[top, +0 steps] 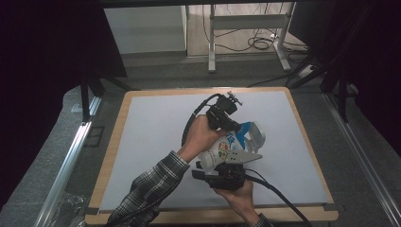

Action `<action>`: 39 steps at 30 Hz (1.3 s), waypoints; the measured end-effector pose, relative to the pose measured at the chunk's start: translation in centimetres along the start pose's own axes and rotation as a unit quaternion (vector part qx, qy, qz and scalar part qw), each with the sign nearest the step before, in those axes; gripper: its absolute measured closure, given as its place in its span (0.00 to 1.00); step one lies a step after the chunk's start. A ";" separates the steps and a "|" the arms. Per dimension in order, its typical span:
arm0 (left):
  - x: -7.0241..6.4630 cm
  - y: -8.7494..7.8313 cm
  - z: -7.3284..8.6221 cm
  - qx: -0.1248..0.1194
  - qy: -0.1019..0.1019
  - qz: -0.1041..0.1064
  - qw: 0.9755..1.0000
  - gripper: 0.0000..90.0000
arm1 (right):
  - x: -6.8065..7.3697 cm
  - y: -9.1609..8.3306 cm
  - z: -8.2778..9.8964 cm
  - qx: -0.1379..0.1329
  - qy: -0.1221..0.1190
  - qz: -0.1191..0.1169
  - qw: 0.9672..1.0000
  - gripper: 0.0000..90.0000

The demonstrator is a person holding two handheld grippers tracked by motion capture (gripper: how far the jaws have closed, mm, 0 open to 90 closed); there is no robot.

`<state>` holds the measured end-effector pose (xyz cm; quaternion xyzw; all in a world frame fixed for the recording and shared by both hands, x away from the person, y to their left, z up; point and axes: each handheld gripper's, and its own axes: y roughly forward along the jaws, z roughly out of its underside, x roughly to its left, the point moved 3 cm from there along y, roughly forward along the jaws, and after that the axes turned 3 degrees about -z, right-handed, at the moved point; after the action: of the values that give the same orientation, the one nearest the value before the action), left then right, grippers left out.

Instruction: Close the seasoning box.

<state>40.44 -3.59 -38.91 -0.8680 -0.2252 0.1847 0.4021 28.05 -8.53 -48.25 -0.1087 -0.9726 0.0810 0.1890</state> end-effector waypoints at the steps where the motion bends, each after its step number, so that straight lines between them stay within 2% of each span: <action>1: 0.0 0.0 0.0 0.000 0.000 0.000 1.000 0.98 | 0.0 0.0 0.0 0.000 -0.001 0.000 1.000 0.65; 29: -0.1 -0.1 -0.2 0.002 0.001 -0.001 1.000 0.98 | 0.1 0.1 -0.1 -0.003 -0.002 -0.003 1.000 0.65; 39: 0.1 0.0 0.1 -0.002 0.000 -0.002 1.000 0.98 | -0.1 0.3 0.2 0.004 -0.002 -0.001 1.000 0.65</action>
<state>40.48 -3.46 -39.02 -0.8684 -0.2277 0.1833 0.4006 28.14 -8.28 -48.50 -0.1071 -0.9727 0.0850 0.1874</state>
